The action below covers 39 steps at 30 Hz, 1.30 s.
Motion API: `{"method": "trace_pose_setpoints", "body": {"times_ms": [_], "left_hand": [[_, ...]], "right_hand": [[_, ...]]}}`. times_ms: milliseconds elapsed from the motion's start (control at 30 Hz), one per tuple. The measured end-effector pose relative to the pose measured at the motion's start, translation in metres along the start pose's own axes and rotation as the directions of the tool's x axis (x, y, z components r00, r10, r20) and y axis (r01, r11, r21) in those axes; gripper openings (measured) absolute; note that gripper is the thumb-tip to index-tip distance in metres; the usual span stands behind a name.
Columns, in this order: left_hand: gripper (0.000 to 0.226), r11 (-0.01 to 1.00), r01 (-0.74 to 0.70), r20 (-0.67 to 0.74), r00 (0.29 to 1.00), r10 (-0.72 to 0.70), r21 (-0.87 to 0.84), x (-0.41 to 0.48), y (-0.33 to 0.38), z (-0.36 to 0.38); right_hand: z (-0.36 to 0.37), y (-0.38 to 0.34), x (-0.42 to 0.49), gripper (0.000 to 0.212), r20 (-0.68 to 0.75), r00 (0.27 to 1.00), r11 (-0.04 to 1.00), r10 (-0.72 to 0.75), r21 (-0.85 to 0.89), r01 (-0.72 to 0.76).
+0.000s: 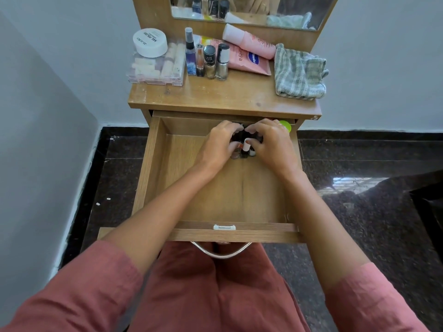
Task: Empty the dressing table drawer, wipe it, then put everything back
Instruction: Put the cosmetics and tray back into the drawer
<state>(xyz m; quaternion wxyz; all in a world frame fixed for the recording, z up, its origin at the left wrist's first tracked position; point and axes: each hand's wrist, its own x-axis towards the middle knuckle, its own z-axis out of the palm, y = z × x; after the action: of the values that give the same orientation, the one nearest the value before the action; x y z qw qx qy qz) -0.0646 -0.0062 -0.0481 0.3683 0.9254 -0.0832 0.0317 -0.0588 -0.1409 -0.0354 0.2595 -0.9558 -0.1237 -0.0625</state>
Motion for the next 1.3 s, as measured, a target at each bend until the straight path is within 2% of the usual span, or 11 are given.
{"method": "trace_pose_setpoints", "body": {"times_ms": [100,200,367,500,567,633,733,933,1033,1300], "left_hand": [[0.03,0.998,-0.048,-0.106,0.993,0.044,-0.03,0.005,0.005,-0.015],[0.028,0.997,-0.07,-0.189,0.98,0.061,-0.043,0.016,0.012,-0.037],[0.025,0.996,-0.082,-0.335,0.939,0.071,-0.019,0.046,0.012,-0.073],[0.033,0.992,-0.045,-0.382,0.92,0.086,0.115,0.07,0.011,-0.091],[0.037,0.991,-0.043,-0.369,0.925,0.086,0.123,0.079,0.012,-0.095],[0.03,0.985,-0.033,-0.319,0.944,0.087,0.171,0.086,0.013,-0.096],[0.029,0.971,-0.011,-0.262,0.962,0.076,0.239,0.091,0.016,-0.096],[0.032,0.937,0.028,-0.247,0.967,0.063,0.349,0.094,0.019,-0.095],[0.028,0.937,0.049,-0.245,0.969,0.039,0.345,0.095,0.021,-0.096],[0.029,0.95,0.065,-0.237,0.972,0.01,0.307,0.084,0.028,-0.099]], "right_hand": [[-0.012,-0.012,0.009,0.019,-0.033,0.999,0.989,0.023,0.145,-0.018],[-0.022,-0.027,0.026,0.016,-0.09,0.996,0.975,0.001,0.219,0.019],[-0.027,-0.044,0.068,0.02,-0.233,0.972,0.965,-0.016,0.249,0.075],[-0.028,-0.053,0.101,0.029,-0.244,0.969,0.968,-0.033,0.235,0.092],[-0.029,-0.055,0.112,0.035,-0.198,0.979,0.97,-0.059,0.222,0.103],[-0.028,-0.055,0.122,0.039,-0.16,0.984,0.977,-0.081,0.18,0.11],[-0.027,-0.055,0.129,0.036,-0.132,0.984,0.979,-0.123,0.146,0.142],[-0.024,-0.056,0.129,0.034,-0.124,0.984,0.975,-0.127,0.169,0.147],[-0.023,-0.058,0.128,0.03,-0.113,0.984,0.971,-0.135,0.185,0.154],[-0.018,-0.05,0.128,0.017,-0.161,0.986,0.956,-0.045,0.28,0.089]]}}
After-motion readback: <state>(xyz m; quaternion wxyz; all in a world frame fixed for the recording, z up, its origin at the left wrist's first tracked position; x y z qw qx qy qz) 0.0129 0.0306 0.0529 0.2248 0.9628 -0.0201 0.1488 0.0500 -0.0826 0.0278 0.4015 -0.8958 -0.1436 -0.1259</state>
